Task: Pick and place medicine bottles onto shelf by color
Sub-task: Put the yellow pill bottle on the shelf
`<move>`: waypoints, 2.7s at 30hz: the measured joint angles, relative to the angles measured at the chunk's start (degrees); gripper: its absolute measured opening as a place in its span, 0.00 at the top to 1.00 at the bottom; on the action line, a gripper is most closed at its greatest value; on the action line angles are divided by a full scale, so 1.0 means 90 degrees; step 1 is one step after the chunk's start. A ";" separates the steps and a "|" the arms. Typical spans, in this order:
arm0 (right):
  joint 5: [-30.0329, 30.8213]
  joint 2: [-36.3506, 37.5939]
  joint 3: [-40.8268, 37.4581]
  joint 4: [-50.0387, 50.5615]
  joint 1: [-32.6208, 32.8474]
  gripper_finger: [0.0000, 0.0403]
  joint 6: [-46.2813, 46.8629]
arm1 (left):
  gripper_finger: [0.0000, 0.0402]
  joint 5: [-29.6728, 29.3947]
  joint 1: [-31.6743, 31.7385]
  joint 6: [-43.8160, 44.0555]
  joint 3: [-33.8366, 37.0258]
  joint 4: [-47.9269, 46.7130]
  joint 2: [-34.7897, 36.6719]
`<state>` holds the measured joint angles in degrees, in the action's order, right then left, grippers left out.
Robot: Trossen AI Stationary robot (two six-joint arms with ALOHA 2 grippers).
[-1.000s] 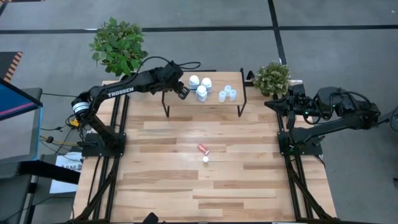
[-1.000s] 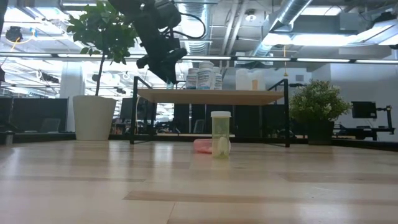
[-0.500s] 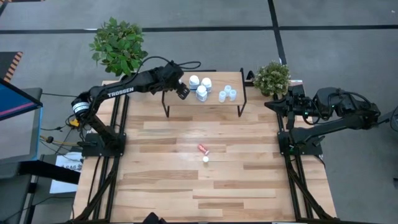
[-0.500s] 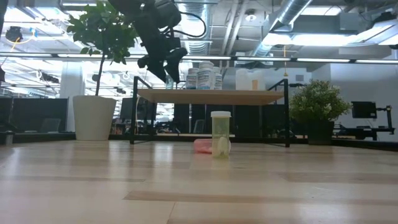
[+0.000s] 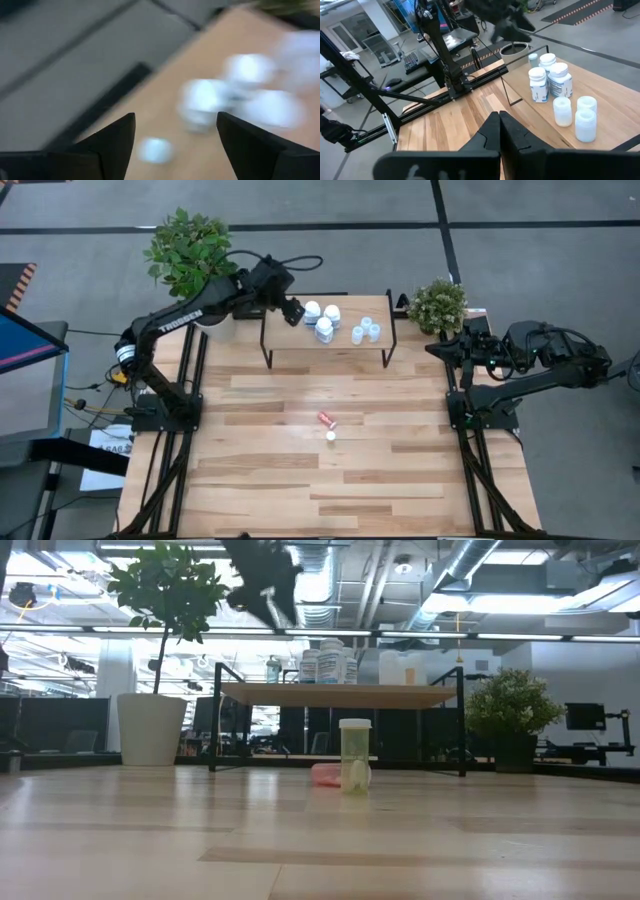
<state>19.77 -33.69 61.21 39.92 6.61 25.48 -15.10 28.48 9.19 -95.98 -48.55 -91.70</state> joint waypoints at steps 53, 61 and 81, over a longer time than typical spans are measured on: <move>0.0000 -0.0010 0.0000 0.0201 0.0000 0.97 0.0014 | 0.35 0.1194 -0.4538 -0.1890 0.1636 0.2012 -0.2242; 0.0000 -0.0010 0.0000 0.0362 0.0001 0.97 0.0012 | 0.35 0.0796 -0.4531 -0.1887 0.1626 0.2226 -0.2237; -0.0026 -0.0010 0.0000 0.0707 0.0001 0.97 0.0551 | 0.37 0.0807 -0.4560 -0.1827 0.1634 0.2542 -0.2625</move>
<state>19.54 -33.78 61.21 46.29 6.62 30.44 -7.84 -12.56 -7.24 -81.28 -25.67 -115.33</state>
